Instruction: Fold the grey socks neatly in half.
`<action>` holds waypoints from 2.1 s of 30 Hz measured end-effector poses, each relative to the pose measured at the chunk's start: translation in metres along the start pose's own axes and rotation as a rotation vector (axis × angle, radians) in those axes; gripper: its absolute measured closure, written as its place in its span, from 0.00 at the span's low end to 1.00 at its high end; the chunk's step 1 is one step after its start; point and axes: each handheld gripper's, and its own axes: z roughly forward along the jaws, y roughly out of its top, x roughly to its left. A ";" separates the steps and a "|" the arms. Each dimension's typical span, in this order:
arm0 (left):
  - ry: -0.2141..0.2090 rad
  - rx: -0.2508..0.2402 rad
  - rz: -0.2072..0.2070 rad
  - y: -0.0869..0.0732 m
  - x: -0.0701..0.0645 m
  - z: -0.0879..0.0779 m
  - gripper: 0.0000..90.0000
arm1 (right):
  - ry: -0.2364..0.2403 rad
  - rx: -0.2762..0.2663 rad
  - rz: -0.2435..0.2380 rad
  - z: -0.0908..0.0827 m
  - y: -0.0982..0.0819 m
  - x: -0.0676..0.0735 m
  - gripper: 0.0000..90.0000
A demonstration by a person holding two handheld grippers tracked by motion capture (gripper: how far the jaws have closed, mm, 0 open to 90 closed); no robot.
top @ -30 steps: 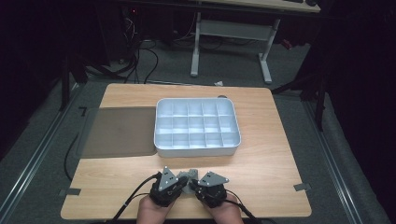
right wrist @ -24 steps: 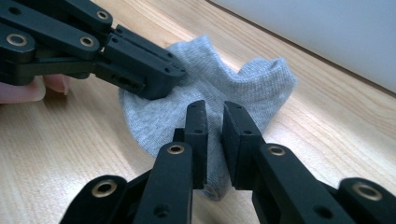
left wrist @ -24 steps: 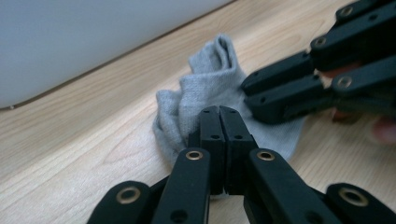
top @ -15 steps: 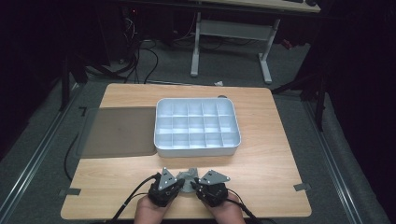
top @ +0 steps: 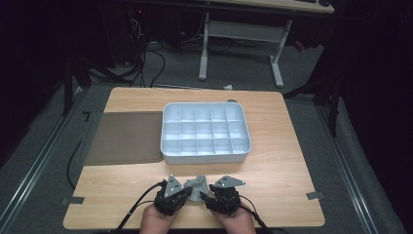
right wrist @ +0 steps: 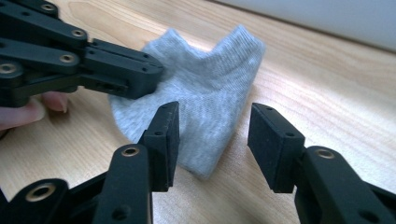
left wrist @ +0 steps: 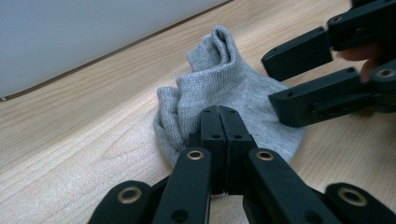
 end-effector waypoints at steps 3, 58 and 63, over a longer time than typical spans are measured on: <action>0.000 0.000 -0.001 0.000 0.000 0.000 0.99 | 0.021 0.007 0.023 0.003 -0.001 -0.001 0.65; 0.040 0.002 0.018 0.001 -0.006 0.002 0.99 | -0.038 -0.080 -0.057 -0.002 -0.003 0.000 0.97; 0.048 0.001 0.021 0.002 -0.011 0.004 0.99 | -0.034 -0.091 -0.073 0.001 0.000 0.007 0.98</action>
